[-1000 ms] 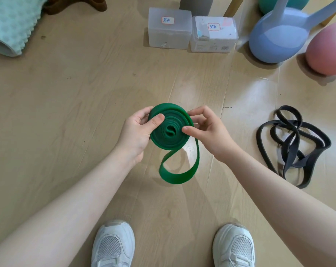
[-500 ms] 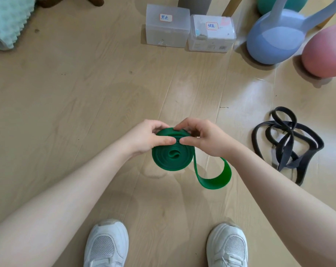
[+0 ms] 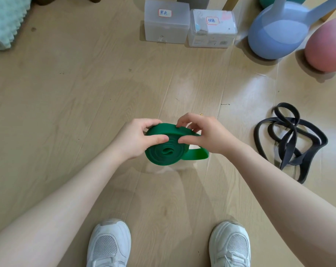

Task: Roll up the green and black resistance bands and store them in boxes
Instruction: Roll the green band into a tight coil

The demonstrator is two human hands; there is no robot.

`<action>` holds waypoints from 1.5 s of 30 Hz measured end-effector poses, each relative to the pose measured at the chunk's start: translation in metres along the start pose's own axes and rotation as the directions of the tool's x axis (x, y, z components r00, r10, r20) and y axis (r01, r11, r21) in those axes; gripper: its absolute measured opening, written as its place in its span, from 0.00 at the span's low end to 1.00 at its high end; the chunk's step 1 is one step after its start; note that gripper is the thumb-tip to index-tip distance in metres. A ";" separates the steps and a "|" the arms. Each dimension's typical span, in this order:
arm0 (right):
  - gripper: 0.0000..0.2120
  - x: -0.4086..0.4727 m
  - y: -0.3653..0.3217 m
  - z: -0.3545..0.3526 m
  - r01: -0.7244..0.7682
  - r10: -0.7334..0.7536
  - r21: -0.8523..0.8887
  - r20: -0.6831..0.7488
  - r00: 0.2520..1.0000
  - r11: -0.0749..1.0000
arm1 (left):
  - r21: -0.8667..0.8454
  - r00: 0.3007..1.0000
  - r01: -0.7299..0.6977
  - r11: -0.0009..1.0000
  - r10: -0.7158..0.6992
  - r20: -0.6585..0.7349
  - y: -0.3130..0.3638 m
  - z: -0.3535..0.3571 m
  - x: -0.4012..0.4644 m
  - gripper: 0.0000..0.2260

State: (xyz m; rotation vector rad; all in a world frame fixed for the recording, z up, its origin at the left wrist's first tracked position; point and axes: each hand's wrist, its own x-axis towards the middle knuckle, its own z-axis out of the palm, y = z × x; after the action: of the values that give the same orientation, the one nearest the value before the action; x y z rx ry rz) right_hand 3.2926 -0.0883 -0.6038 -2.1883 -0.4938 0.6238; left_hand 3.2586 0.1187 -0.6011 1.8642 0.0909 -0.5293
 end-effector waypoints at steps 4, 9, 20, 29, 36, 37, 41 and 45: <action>0.12 -0.002 0.001 0.008 -0.104 0.119 0.327 -0.026 0.992 0.939 | -0.320 0.995 0.082 0.944 -0.093 -0.020 -0.006 0.002 0.004 0.11; 0.12 -0.004 -0.004 0.014 -0.150 0.159 0.618 0.040 0.986 0.772 | -0.528 0.979 0.161 0.834 -0.204 -0.024 -0.011 0.005 0.004 0.08; 0.14 0.003 -0.011 0.004 -0.194 0.163 0.221 0.152 0.975 0.956 | 0.054 0.953 0.162 0.985 -0.170 0.250 0.000 -0.002 0.010 0.16; 0.19 -0.003 -0.005 0.023 -0.213 0.203 0.456 0.072 0.977 0.864 | 0.082 0.976 0.071 0.994 -0.086 0.199 -0.006 0.001 0.006 0.11; 0.17 -0.013 0.008 0.011 -0.264 0.233 0.525 0.126 0.964 0.809 | -0.201 0.996 0.084 0.976 -0.080 0.031 -0.021 0.002 0.005 0.10; 0.16 -0.013 0.008 0.011 -0.266 0.243 0.560 0.116 0.963 0.785 | -0.246 0.996 0.089 0.965 -0.087 0.017 -0.021 0.005 0.005 0.09; 0.16 -0.015 0.010 0.019 -0.254 0.282 0.728 0.086 0.956 0.637 | -0.380 0.990 0.110 0.918 -0.134 -0.036 -0.017 0.010 0.007 0.08; 0.12 -0.013 0.008 0.021 -0.256 0.295 0.659 0.054 0.954 0.707 | -0.422 0.981 0.174 0.890 -0.192 -0.001 -0.017 0.015 0.003 0.07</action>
State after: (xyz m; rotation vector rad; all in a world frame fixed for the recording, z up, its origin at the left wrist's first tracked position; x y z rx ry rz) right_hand 3.2713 -0.0874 -0.6182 -1.5832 0.1069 0.7553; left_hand 3.2516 0.1103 -0.6213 1.4484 0.3849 -0.5499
